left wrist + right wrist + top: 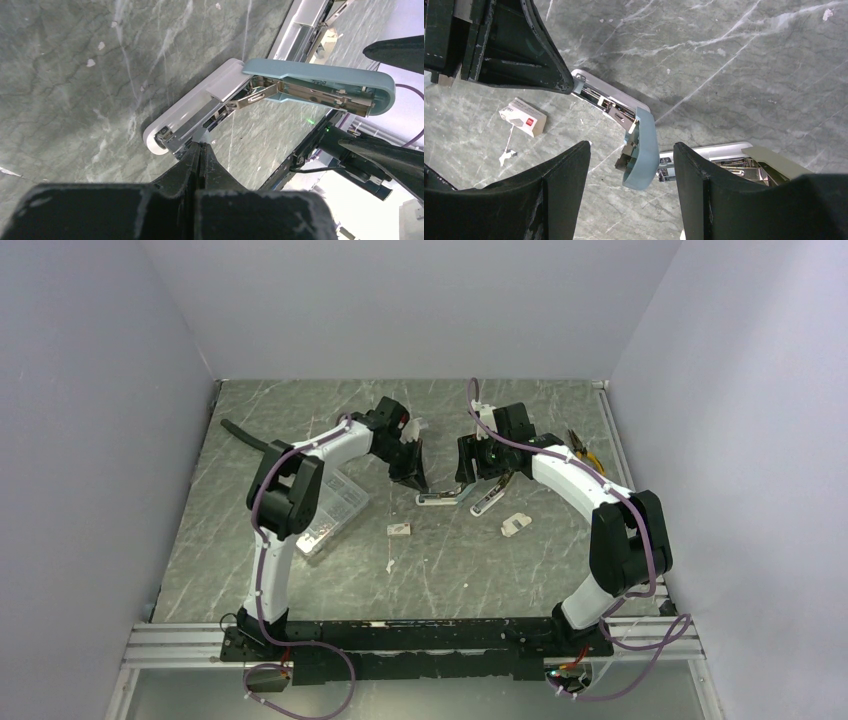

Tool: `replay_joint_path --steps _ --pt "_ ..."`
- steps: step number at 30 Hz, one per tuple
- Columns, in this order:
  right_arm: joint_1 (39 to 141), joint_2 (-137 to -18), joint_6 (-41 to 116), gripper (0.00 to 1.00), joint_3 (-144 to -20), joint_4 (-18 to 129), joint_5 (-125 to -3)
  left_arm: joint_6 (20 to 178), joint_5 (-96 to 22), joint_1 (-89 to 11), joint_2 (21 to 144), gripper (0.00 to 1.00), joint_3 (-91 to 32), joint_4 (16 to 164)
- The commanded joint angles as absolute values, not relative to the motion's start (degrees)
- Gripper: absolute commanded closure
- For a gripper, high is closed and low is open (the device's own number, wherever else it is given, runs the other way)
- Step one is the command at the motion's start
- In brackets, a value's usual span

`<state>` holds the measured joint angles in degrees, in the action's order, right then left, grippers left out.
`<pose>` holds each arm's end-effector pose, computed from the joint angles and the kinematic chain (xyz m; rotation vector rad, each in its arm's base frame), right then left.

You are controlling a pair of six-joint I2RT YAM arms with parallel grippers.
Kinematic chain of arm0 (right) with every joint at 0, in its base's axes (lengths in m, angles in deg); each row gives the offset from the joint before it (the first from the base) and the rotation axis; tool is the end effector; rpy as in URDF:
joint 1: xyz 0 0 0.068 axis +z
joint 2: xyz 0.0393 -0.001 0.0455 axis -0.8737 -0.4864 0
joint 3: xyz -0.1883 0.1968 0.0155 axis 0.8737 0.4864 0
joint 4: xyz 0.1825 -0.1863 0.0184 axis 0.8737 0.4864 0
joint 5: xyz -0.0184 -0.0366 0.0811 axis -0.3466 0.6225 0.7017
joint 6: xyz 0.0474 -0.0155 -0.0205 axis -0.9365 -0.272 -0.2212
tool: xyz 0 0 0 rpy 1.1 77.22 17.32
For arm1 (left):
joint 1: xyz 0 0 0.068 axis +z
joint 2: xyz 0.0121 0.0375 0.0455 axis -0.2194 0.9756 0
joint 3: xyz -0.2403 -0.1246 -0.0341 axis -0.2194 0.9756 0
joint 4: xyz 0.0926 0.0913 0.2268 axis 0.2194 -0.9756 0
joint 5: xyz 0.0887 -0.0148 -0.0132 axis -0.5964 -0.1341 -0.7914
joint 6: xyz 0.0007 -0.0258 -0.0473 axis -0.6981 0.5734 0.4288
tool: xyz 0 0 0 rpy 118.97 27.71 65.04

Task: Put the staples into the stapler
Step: Install the staple into the stapler.

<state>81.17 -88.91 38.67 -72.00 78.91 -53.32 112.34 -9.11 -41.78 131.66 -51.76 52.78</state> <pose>0.3199 0.1303 0.2388 -0.4615 2.4356 0.5940 0.3872 -0.2397 0.1700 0.3210 2.8170 -1.1132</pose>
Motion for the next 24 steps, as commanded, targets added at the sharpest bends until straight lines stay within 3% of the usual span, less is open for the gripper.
replay_joint_path --steps 1,24 --pt "80.94 -88.26 39.09 0.34 -72.26 76.91 -52.2 109.39 -6.88 -42.73 130.01 0.97 -53.8 51.83" --pt "80.41 -87.92 39.22 0.34 -72.35 76.89 -51.79 110.75 -10.69 -43.08 132.83 0.97 -59.22 41.47"
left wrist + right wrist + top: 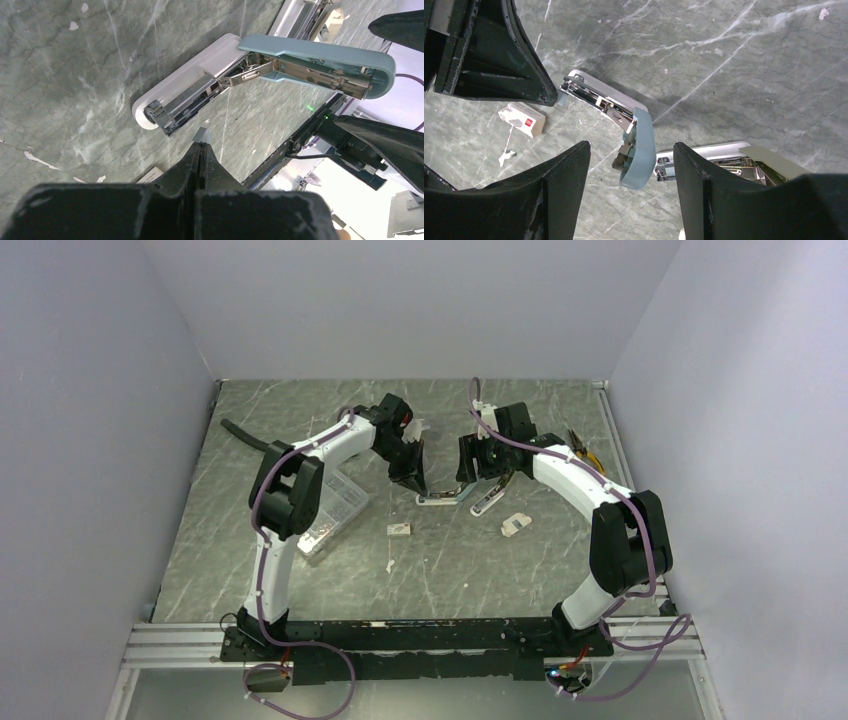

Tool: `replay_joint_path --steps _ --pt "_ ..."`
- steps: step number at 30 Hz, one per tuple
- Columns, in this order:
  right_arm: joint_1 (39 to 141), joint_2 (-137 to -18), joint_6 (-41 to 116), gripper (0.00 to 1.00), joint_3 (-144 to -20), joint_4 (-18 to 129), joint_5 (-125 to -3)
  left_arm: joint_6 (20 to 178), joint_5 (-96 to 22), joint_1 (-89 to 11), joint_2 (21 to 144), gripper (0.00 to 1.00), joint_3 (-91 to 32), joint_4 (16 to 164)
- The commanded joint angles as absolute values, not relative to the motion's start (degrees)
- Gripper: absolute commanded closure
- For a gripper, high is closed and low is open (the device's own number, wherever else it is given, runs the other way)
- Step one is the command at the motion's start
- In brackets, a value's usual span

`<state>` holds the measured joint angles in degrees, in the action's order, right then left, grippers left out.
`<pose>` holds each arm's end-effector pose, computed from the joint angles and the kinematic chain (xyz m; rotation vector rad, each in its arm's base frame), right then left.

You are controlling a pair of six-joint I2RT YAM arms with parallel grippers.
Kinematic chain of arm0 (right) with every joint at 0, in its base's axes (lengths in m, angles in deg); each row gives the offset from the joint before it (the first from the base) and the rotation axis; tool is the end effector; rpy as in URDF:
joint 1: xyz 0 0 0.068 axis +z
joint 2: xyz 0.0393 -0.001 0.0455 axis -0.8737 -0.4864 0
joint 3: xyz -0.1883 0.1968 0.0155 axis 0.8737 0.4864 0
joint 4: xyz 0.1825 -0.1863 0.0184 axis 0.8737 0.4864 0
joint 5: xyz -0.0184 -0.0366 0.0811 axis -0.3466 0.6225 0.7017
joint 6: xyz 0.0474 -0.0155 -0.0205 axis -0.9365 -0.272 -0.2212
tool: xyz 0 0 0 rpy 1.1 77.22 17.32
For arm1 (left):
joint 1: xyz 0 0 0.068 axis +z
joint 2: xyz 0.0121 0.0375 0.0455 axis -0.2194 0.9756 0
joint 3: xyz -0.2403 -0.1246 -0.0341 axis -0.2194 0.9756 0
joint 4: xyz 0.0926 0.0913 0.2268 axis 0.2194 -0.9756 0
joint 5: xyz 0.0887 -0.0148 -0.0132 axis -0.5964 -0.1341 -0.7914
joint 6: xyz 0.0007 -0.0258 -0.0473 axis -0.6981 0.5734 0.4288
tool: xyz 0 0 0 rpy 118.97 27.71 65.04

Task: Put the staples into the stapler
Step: Install the staple into the stapler.

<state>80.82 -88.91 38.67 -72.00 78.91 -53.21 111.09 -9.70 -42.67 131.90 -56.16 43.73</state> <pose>0.3206 0.1284 0.2388 -0.4547 2.4359 0.5937 0.3812 -0.2441 0.1835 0.3399 2.9010 -1.0747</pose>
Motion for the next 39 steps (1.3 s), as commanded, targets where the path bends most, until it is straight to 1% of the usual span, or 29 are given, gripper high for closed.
replay_joint_path --steps 1,13,39 --pt "80.43 -87.88 39.22 0.34 -72.34 76.89 -51.79 110.66 -10.85 -43.08 133.05 0.97 -59.48 41.32" --pt "80.32 -87.83 39.14 0.34 -72.02 76.71 -51.39 110.57 -11.58 -43.04 135.42 0.97 -62.39 39.95" --pt "80.03 -87.73 39.05 0.34 -71.17 76.19 -50.98 110.97 -11.52 -43.08 136.21 0.97 -62.68 40.67"
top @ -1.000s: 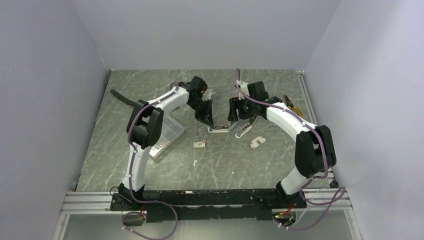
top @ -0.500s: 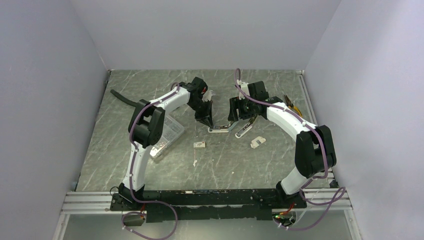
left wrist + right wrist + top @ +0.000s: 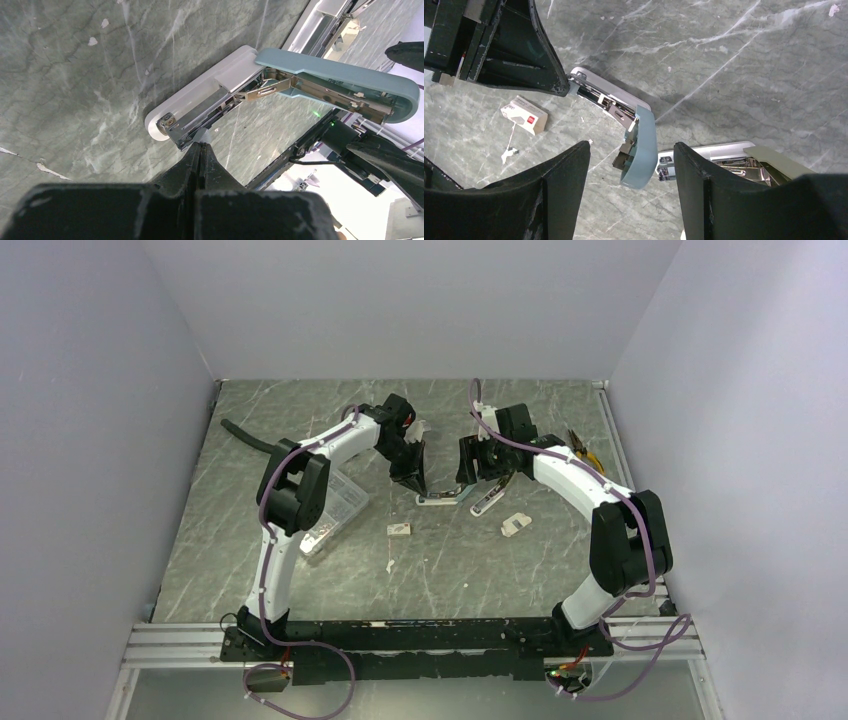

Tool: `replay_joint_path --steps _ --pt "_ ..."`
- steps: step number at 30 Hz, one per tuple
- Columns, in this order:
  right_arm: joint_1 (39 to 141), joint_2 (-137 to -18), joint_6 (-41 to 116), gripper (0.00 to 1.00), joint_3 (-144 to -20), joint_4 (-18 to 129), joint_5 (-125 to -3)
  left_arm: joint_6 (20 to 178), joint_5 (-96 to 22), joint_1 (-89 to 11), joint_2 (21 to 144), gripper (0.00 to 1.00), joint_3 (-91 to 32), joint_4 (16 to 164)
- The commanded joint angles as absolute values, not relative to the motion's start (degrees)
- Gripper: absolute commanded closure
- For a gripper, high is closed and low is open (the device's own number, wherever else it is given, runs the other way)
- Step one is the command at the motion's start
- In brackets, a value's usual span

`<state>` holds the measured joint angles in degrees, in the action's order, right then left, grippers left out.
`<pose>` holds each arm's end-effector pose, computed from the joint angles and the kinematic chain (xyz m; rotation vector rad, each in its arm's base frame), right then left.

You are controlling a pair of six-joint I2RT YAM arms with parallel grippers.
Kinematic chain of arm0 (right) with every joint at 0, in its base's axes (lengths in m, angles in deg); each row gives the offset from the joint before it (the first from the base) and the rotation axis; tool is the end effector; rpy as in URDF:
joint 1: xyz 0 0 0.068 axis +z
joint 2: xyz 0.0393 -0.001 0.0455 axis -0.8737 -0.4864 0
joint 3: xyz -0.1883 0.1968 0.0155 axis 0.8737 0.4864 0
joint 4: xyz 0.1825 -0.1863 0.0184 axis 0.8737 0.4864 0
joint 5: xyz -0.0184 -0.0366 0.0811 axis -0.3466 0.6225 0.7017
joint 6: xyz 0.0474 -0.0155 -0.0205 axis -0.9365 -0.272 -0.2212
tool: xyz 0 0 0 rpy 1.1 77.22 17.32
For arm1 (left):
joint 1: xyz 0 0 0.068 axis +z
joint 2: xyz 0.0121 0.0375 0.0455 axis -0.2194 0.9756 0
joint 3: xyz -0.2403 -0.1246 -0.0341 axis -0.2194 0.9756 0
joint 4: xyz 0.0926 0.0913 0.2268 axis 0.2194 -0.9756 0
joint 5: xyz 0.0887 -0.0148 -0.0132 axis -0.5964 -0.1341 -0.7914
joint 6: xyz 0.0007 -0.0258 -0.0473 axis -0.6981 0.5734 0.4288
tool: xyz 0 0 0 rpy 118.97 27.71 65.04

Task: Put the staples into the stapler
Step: Install the staple into the stapler.

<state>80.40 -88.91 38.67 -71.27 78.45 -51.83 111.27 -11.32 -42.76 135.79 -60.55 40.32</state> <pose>0.3201 0.1264 0.2356 -0.4561 2.4389 0.6200 0.3900 -0.2490 0.1728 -0.3114 -2.9529 1.0172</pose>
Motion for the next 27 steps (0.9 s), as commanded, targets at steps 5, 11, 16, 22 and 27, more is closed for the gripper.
replay_joint_path --steps 5,11,16,22,27 --pt "79.97 -87.7 39.05 0.34 -71.17 76.19 -50.9 110.79 -11.61 -43.07 136.55 0.97 -63.12 40.58" --pt "79.99 -87.82 39.05 0.34 -71.08 76.12 -50.91 110.85 -11.62 -43.08 136.93 0.97 -63.22 40.53" --pt "79.98 -87.83 39.05 0.34 -71.09 76.1 -50.85 110.83 -11.96 -43.0 137.05 0.97 -63.46 40.56" --pt "79.97 -87.78 39.13 0.34 -70.97 76.03 -50.82 110.94 -12.07 -42.93 137.13 0.97 -63.23 40.58" --pt "79.97 -87.77 39.22 0.34 -70.93 76.1 -50.45 110.57 -12.01 -42.98 136.41 0.97 -63.48 40.59"
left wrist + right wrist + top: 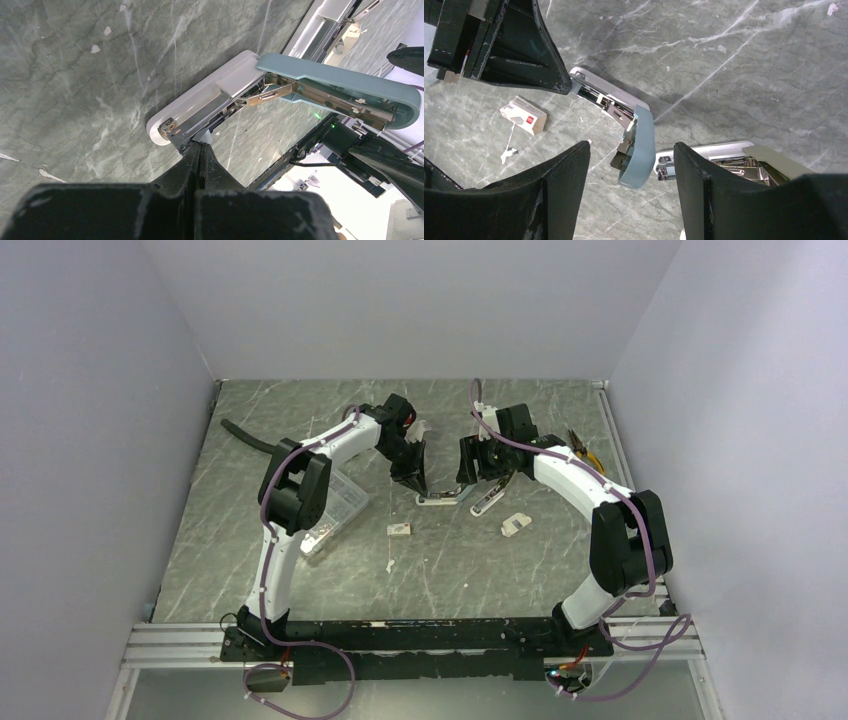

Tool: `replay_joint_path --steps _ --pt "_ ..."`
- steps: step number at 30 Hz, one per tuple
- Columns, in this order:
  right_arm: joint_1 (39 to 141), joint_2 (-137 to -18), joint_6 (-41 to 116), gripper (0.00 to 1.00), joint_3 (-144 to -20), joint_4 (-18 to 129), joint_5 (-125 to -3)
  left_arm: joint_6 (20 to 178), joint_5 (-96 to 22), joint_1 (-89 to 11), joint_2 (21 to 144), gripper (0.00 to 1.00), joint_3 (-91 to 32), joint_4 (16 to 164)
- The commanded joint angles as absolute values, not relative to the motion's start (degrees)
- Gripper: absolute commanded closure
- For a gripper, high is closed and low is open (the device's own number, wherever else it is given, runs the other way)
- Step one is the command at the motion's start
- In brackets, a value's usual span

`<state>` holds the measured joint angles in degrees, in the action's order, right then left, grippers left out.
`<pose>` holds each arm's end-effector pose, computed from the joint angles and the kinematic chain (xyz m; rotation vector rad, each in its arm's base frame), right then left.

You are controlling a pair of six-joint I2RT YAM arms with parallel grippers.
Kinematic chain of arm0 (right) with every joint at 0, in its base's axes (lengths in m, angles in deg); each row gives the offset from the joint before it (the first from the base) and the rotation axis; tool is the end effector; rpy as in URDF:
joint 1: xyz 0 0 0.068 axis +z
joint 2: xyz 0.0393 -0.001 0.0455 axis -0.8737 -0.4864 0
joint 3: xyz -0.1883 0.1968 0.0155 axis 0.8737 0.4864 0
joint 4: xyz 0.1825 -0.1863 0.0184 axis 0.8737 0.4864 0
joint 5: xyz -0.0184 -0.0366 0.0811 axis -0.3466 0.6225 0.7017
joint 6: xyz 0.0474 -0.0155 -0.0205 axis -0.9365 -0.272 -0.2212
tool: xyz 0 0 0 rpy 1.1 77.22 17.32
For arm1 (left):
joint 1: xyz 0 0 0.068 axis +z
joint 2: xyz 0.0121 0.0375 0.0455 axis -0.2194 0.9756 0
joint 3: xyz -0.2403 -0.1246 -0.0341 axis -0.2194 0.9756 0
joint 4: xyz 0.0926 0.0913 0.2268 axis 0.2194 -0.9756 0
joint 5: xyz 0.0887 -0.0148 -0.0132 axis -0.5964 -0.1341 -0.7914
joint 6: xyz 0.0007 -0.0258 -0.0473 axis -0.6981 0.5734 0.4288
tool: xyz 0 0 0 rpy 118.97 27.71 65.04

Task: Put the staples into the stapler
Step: Install the staple into the stapler.

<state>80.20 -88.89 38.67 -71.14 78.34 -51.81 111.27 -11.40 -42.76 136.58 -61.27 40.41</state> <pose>0.3203 0.1252 0.2351 -0.4519 2.4391 0.6190 0.3924 -0.2504 0.1702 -0.3114 -2.9544 1.0160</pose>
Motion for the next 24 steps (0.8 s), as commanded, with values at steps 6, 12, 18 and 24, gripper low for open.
replay_joint_path --steps 6,12,18,24 --pt "80.03 -87.35 40.03 0.33 -70.67 76.9 -50.34 110.41 -12.36 -42.87 136.25 0.97 -63.22 40.62" --pt "80.01 -87.67 39.86 0.35 -69.86 76.93 -49.75 110.72 -12.27 -42.91 135.41 0.97 -62.29 41.27" --pt "80.1 -88.2 39.59 0.4 -69.96 76.72 -49.33 110.71 -12.7 -42.91 134.65 0.97 -61.41 41.82" --pt "80.06 -88.53 39.31 0.41 -69.93 76.49 -49.2 111.14 -12.99 -42.91 134.74 0.97 -60.33 42.43"
